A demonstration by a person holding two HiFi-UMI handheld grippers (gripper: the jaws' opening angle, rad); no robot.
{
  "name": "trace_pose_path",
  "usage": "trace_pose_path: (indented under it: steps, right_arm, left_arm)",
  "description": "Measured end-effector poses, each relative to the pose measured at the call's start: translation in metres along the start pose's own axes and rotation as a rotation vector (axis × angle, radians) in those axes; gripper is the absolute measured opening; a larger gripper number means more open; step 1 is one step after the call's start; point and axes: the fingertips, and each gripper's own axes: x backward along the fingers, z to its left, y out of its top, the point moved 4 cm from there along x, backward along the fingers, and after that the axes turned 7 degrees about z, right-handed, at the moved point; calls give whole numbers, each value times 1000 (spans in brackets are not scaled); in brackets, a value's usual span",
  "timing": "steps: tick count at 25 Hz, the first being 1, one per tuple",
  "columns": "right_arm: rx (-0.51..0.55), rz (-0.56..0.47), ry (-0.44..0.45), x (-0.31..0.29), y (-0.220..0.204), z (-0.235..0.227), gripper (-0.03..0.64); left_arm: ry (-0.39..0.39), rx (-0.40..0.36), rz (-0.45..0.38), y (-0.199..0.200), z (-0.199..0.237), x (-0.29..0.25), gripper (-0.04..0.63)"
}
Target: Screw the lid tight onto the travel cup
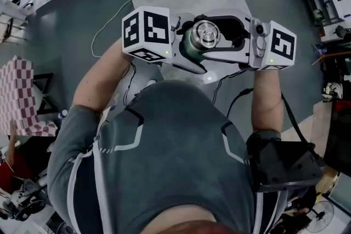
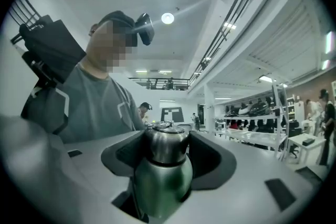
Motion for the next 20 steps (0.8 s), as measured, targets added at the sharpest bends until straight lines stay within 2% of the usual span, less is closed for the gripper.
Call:
trace_pose_path:
  steps: [4, 6, 9, 12, 15, 20]
  right_arm:
    - [-50, 49, -208, 2, -18, -19, 272]
    - [-67, 61, -270, 3, -25, -27, 272]
    - [-71, 52, -292, 3, -26, -30, 273]
    - [-62, 59, -278, 3, -27, -29, 275]
    - [-52, 81, -271, 5, -30, -31, 305]
    - [-87, 82, -409, 33, -44, -48, 304]
  left_arm:
    - [172, 106, 53, -18, 27, 0, 399]
    - [221, 138, 66, -25, 37, 0, 399]
    - [229, 147, 55, -27, 40, 1, 399]
    - [235, 138, 56, -28, 41, 3, 399]
    - [264, 150, 32, -35, 49, 7, 399]
    - [389, 228, -38, -53, 82, 15, 399]
